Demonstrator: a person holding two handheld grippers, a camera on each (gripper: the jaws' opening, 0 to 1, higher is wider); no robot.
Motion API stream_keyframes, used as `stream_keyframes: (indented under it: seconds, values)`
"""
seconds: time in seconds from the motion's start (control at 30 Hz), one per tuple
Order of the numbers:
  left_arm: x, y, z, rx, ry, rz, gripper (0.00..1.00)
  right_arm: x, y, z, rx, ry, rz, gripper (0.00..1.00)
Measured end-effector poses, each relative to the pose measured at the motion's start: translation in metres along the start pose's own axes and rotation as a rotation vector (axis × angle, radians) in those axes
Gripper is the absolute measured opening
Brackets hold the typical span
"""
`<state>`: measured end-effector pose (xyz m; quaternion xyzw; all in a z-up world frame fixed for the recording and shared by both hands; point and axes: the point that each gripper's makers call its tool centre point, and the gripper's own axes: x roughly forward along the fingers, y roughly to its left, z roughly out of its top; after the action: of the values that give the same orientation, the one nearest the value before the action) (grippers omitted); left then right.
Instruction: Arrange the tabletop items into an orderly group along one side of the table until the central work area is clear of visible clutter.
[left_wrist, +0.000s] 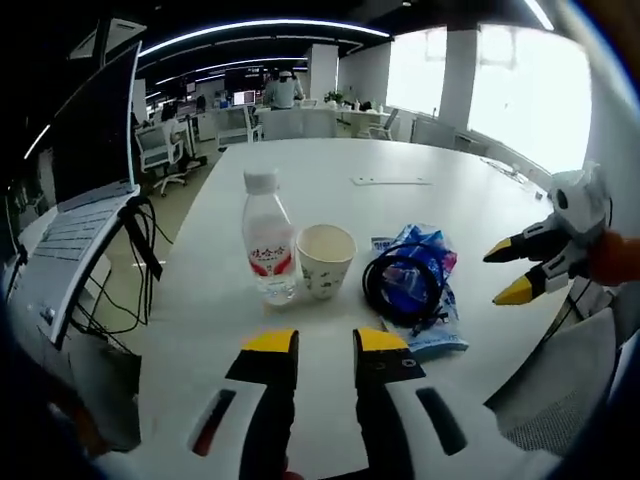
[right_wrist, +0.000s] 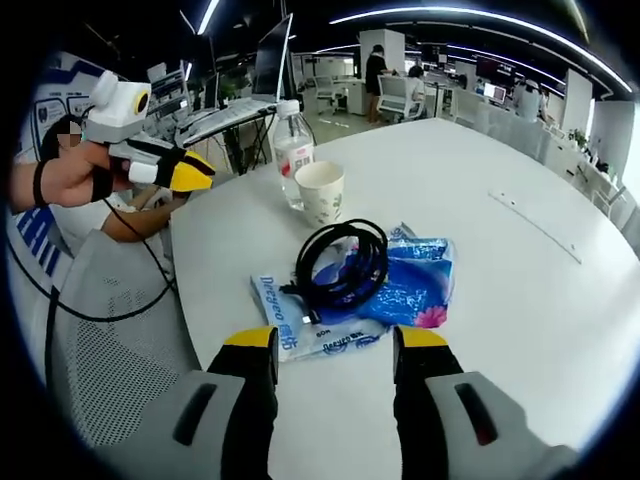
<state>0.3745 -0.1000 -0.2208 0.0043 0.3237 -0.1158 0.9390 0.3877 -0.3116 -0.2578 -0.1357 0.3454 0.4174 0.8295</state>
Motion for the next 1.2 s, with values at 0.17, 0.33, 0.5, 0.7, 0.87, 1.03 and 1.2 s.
stream_keyframes:
  seconds: [0.17,0.33,0.5,0.7,0.87,1.03,1.2]
  values:
    - [0.000,-0.001,0.005,-0.018,-0.014,0.008,0.20,-0.001,-0.001,-0.003,0.010,0.003,-0.003,0.44]
    - [0.002,-0.006,0.007,-0.015,-0.017,0.003,0.21,-0.003,-0.006,-0.006,0.020,0.003,-0.011,0.44]
    - [0.003,-0.009,0.009,-0.012,-0.019,-0.001,0.22,-0.005,-0.015,-0.007,0.037,0.000,-0.022,0.44]
    - [0.004,-0.011,0.014,-0.013,-0.027,-0.005,0.23,-0.007,-0.024,-0.008,0.069,-0.004,-0.033,0.44]
    - [0.004,-0.014,0.016,-0.012,-0.032,-0.010,0.24,-0.007,-0.030,-0.006,0.095,-0.017,-0.039,0.43]
    - [0.004,-0.017,0.016,-0.009,-0.028,-0.016,0.24,-0.004,-0.036,-0.005,0.133,-0.028,-0.043,0.43]
    - [0.004,-0.018,0.015,-0.009,-0.026,-0.017,0.25,0.004,-0.038,0.000,0.197,-0.050,-0.025,0.41]
